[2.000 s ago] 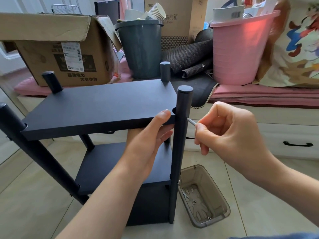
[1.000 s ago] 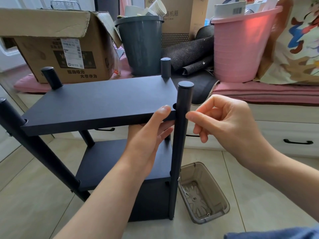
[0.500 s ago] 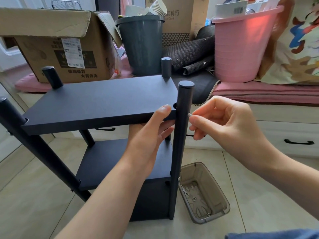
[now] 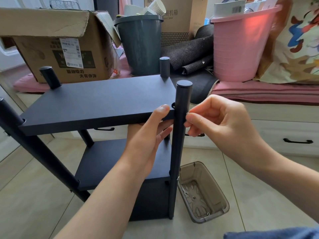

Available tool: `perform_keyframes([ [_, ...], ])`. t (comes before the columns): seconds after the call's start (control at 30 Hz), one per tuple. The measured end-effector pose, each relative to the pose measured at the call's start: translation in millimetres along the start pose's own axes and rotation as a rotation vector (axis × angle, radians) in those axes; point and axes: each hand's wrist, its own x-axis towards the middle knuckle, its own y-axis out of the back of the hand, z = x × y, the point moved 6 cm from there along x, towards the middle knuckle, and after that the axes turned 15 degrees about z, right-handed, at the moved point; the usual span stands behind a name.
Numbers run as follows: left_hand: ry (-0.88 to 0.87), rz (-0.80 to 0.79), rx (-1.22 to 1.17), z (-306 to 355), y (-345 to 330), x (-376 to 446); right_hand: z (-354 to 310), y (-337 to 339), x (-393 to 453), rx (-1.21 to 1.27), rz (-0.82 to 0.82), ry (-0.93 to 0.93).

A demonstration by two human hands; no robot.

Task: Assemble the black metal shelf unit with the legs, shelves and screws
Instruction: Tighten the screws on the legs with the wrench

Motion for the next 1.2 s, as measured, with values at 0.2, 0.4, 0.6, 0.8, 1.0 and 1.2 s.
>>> perform_keyframes([
  [0.2, -0.007, -0.003, 0.007, -0.1, -1.0, -0.9, -0.5, -0.1, 1.1, -0.027, 0.016, 0.026],
  [0.4, -0.009, -0.004, -0.016, -0.5, -0.4, -0.5, -1.6, 0.3, 2.0, -0.086, 0.038, 0.070],
  [0.6, 0.006, -0.015, -0.007, -0.9, -1.2, -1.1, 0.0, 3.1, 3.9, -0.033, 0.076, -0.016],
  [0.8, 0.016, -0.018, -0.014, -2.9, 0.3, 1.3, -3.9, 2.9, 2.6, -0.065, 0.078, 0.021],
  [1.0, 0.025, -0.046, -0.020, -6.0, -0.5, 1.8, -4.8, 2.0, 1.0, -0.109, 0.090, 0.059],
  [1.2, 0.028, -0.044, -0.037, -9.2, 1.0, 3.3, -7.0, 1.8, -1.4, -0.151, 0.086, 0.098],
])
